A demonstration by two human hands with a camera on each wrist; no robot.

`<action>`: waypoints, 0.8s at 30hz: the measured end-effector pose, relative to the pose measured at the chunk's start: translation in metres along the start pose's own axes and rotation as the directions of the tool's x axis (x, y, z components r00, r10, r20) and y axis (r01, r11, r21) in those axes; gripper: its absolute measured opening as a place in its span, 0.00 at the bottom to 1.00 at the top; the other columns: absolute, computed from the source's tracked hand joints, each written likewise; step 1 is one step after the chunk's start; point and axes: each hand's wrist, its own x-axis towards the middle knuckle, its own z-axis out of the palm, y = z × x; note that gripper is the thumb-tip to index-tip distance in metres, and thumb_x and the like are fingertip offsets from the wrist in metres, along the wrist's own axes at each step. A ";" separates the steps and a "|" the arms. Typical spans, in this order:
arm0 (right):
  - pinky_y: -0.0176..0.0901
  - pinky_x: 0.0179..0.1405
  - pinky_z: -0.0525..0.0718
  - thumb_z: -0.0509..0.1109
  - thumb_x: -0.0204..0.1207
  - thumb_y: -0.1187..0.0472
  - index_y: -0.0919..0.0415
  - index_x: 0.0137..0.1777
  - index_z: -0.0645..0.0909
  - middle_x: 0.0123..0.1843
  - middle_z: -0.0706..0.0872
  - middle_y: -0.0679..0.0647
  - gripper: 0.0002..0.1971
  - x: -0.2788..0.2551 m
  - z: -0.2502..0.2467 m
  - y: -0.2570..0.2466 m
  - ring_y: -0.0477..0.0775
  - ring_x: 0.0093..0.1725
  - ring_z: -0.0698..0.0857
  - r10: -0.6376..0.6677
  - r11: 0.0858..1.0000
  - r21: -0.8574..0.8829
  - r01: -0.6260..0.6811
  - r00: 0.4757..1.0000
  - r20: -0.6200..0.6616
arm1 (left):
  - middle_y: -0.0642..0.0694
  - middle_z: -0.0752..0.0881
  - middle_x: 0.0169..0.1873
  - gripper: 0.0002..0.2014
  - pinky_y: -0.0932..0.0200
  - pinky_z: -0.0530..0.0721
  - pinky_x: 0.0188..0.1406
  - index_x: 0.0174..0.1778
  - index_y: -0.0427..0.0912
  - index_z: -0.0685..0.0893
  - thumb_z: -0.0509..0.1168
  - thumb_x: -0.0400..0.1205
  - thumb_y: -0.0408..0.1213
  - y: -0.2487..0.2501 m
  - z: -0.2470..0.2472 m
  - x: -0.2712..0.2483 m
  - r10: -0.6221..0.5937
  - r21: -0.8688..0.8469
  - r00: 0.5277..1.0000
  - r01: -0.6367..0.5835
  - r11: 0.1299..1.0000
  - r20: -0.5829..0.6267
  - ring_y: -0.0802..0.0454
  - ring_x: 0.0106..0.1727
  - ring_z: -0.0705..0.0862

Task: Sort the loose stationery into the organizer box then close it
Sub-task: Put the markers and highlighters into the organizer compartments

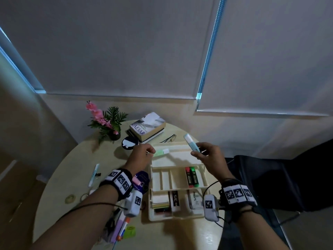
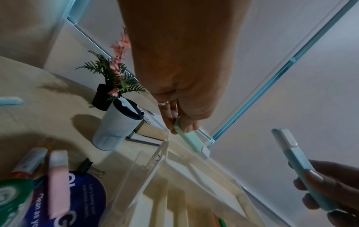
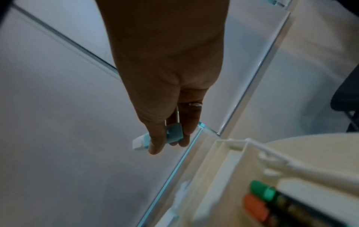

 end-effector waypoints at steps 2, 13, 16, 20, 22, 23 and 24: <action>0.40 0.40 0.85 0.84 0.75 0.53 0.47 0.59 0.92 0.43 0.93 0.47 0.13 0.010 -0.009 0.018 0.43 0.38 0.87 -0.014 0.997 -0.078 0.016 0.999 0.030 | 0.52 0.90 0.44 0.12 0.58 0.87 0.50 0.44 0.51 0.88 0.70 0.82 0.26 -0.001 0.010 0.006 -0.025 0.040 1.000 0.025 0.999 0.009 0.57 0.46 0.88; 0.34 0.42 0.79 0.82 0.77 0.54 0.54 0.63 0.92 0.47 0.94 0.47 0.15 0.056 -0.035 0.059 0.35 0.40 0.86 -0.051 0.963 -0.248 0.101 0.979 0.200 | 0.45 0.91 0.48 0.11 0.50 0.89 0.53 0.44 0.46 0.91 0.70 0.82 0.25 -0.006 0.048 0.014 -0.050 0.119 0.996 0.059 0.991 -0.077 0.47 0.49 0.89; 0.26 0.40 0.76 0.83 0.77 0.56 0.55 0.63 0.92 0.46 0.93 0.46 0.15 0.058 -0.030 0.055 0.31 0.39 0.85 -0.090 0.969 -0.204 0.137 0.971 0.222 | 0.46 0.91 0.48 0.11 0.50 0.89 0.56 0.44 0.46 0.90 0.70 0.83 0.25 0.000 0.058 0.015 -0.040 0.116 0.997 0.047 0.992 -0.061 0.48 0.51 0.89; 0.39 0.47 0.85 0.85 0.75 0.58 0.53 0.60 0.93 0.48 0.94 0.45 0.14 0.055 -0.024 0.052 0.42 0.44 0.88 -0.109 0.990 -0.061 0.124 0.973 0.203 | 0.48 0.91 0.49 0.14 0.48 0.88 0.58 0.43 0.53 0.89 0.69 0.83 0.26 0.002 0.069 0.014 -0.062 0.178 0.997 0.071 0.982 -0.056 0.46 0.52 0.89; 0.41 0.49 0.86 0.84 0.75 0.59 0.53 0.61 0.93 0.49 0.94 0.45 0.14 0.052 -0.020 0.051 0.44 0.45 0.88 -0.109 0.991 -0.049 0.121 0.972 0.207 | 0.48 0.91 0.48 0.15 0.44 0.87 0.60 0.41 0.57 0.88 0.69 0.81 0.28 -0.002 0.074 0.012 -0.059 0.230 0.996 0.073 0.970 -0.068 0.43 0.52 0.88; 0.39 0.49 0.86 0.84 0.76 0.59 0.55 0.62 0.93 0.50 0.94 0.46 0.14 0.050 -0.018 0.052 0.45 0.47 0.89 -0.103 0.991 -0.062 0.120 0.970 0.219 | 0.48 0.90 0.48 0.16 0.43 0.87 0.60 0.41 0.60 0.87 0.70 0.80 0.29 -0.003 0.076 0.012 -0.061 0.250 0.995 0.078 0.965 -0.078 0.43 0.51 0.88; 0.38 0.51 0.85 0.83 0.77 0.59 0.56 0.63 0.92 0.52 0.93 0.46 0.15 0.049 -0.016 0.053 0.46 0.49 0.89 -0.099 0.989 -0.083 0.121 0.967 0.233 | 0.48 0.90 0.47 0.16 0.41 0.86 0.60 0.41 0.61 0.85 0.70 0.79 0.29 -0.006 0.078 0.011 -0.057 0.260 0.995 0.078 0.963 -0.087 0.42 0.51 0.87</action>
